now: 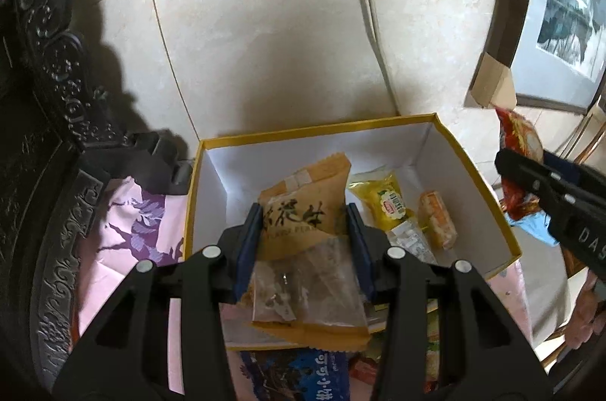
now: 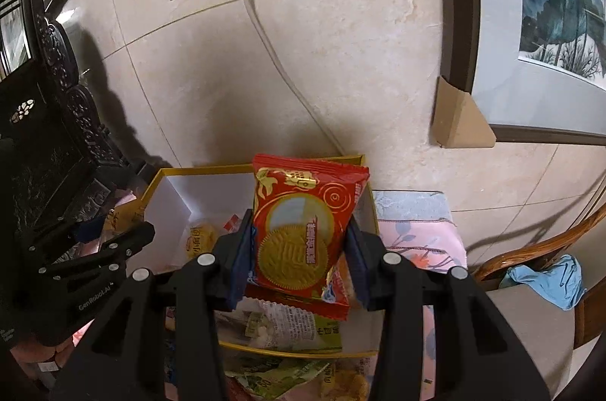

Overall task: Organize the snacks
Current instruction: 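Carry the pastry bag and red mooncake packet over the yellow box and release, then grasp the blue cookie bag with the left gripper while the right grasps the pale green bag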

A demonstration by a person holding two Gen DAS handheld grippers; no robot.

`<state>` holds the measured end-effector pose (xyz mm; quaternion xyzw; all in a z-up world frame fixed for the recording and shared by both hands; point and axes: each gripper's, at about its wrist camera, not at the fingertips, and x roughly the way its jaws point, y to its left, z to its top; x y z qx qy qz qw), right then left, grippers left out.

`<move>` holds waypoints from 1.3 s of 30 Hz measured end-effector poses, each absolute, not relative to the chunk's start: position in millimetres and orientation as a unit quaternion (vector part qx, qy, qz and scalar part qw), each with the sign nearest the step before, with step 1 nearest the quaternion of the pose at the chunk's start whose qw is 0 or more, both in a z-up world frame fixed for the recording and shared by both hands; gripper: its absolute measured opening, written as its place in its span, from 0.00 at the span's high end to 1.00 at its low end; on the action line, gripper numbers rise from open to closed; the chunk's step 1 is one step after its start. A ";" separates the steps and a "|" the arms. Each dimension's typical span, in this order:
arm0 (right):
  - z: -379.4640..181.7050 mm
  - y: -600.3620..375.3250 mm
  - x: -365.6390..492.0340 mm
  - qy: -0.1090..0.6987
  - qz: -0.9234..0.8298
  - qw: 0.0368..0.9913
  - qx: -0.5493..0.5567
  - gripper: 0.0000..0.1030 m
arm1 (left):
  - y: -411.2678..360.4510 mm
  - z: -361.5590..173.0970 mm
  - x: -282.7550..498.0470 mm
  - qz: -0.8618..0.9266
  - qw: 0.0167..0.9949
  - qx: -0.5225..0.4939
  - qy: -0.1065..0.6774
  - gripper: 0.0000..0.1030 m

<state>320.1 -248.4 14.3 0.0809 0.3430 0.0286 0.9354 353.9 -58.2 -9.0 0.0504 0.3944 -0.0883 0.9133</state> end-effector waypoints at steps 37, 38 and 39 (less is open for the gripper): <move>-136.3 -162.8 244.0 0.452 0.195 0.853 -0.174 0.81 | 1.0 -174.2 271.7 -0.108 0.838 -0.060 0.531 0.30; -132.6 -167.3 242.1 0.464 0.181 0.853 -0.157 0.82 | 3.1 -174.7 267.7 -0.112 0.835 -0.066 0.534 0.31; -130.9 -172.3 241.7 0.477 0.178 0.849 -0.137 0.83 | 4.9 -175.1 264.1 -0.112 0.834 -0.073 0.536 0.32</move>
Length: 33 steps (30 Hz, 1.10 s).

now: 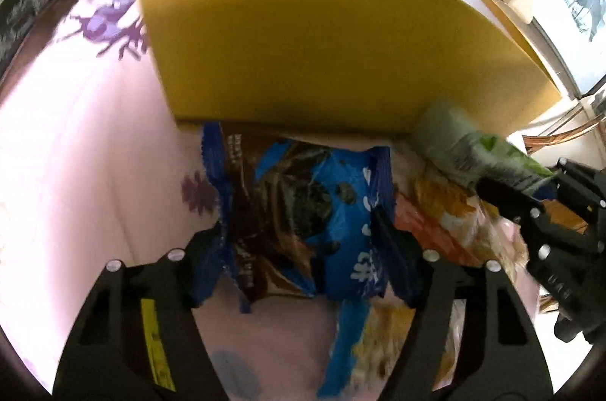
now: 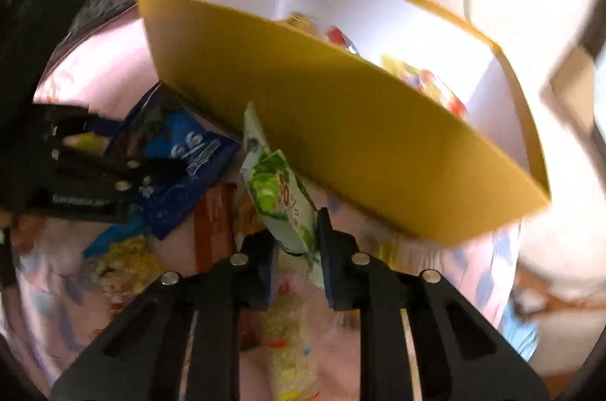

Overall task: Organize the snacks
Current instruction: 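Grasp the blue cookie bag with the left gripper while the right grasps the pale green bag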

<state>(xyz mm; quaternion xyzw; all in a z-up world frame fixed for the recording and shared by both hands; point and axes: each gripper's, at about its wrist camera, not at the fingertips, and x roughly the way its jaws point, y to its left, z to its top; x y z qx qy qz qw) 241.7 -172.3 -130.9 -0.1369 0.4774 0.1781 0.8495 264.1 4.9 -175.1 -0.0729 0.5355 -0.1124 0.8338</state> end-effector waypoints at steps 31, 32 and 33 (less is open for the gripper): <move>-113.1 -251.7 79.8 0.536 -0.078 0.841 -0.002 0.03 | -6.9 -152.4 168.4 -0.001 0.833 0.042 0.551 0.02; -114.2 -247.2 81.0 0.531 -0.083 0.844 -0.011 0.03 | -10.4 -150.3 170.6 0.004 0.833 0.057 0.551 0.02; -114.7 -241.2 81.0 0.522 -0.078 0.849 -0.025 0.03 | -14.2 -147.2 172.6 0.002 0.833 0.074 0.549 0.02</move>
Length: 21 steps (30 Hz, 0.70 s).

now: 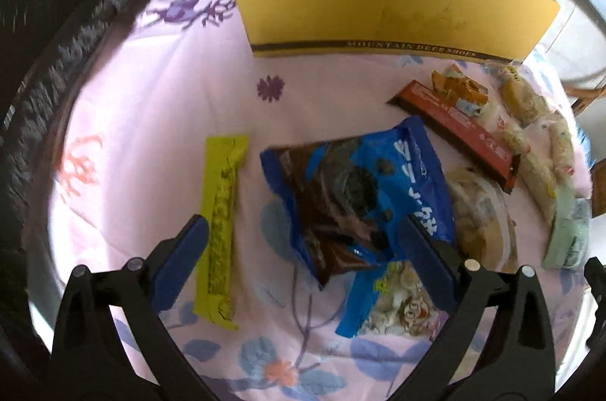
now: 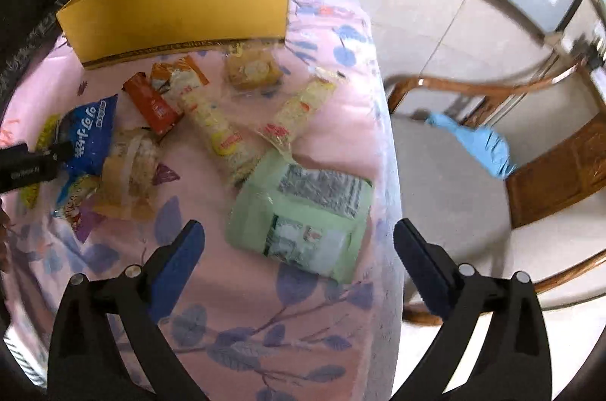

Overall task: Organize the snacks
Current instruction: 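Grasp the blue cookie bag with the left gripper while the right grasps the pale green bag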

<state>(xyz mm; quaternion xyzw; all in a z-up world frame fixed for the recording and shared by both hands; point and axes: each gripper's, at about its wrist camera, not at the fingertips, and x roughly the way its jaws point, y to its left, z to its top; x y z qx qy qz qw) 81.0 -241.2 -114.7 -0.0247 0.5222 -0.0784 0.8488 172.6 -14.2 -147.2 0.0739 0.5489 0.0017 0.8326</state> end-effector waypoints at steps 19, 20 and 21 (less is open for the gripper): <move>-180.3 -263.6 135.9 0.532 0.310 0.728 -0.303 0.11 | -21.0 -119.9 169.1 -0.206 0.792 0.324 0.474 0.02; -179.2 -267.8 135.0 0.545 0.297 0.734 -0.275 0.23 | -26.4 -122.7 170.0 -0.227 0.785 0.337 0.468 0.02; -177.0 -274.4 131.1 0.566 0.277 0.741 -0.232 0.31 | -30.9 -125.3 171.4 -0.247 0.778 0.344 0.463 0.02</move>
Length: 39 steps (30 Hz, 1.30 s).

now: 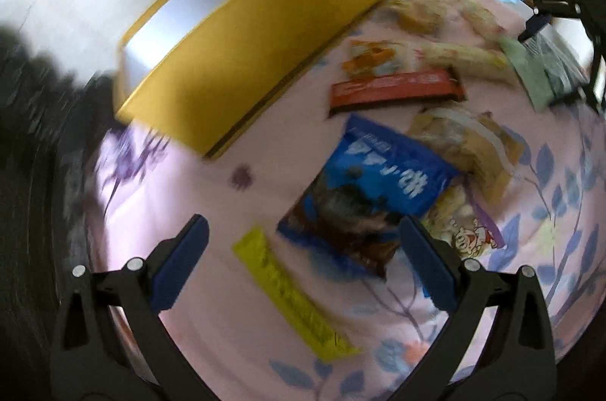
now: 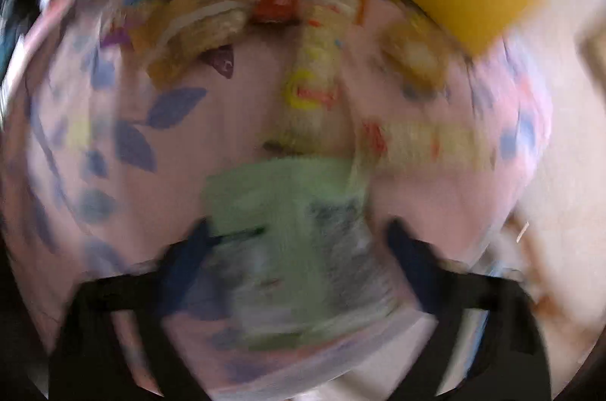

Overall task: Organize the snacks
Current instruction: 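Grasp the blue cookie bag with the left gripper while the right grasps the pale green bag, then carry the blue cookie bag and pale green bag over the yellow box and release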

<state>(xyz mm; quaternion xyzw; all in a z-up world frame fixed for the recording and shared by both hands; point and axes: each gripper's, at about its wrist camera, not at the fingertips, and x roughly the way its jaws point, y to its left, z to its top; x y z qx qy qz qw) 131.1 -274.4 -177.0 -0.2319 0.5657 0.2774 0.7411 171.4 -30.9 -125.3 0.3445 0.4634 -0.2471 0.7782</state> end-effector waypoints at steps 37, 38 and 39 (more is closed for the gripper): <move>28.5 -275.8 134.0 0.326 0.089 0.937 0.092 0.41 | -10.7 -2.0 198.4 -0.047 0.905 0.017 0.422 0.41; 33.8 -274.7 148.0 0.317 0.089 0.940 0.088 0.41 | -11.4 3.0 210.6 -0.046 0.909 0.014 0.413 0.41; 35.4 -274.3 156.8 0.313 0.085 0.942 0.087 0.41 | -10.6 7.8 222.5 -0.037 0.913 0.021 0.406 0.41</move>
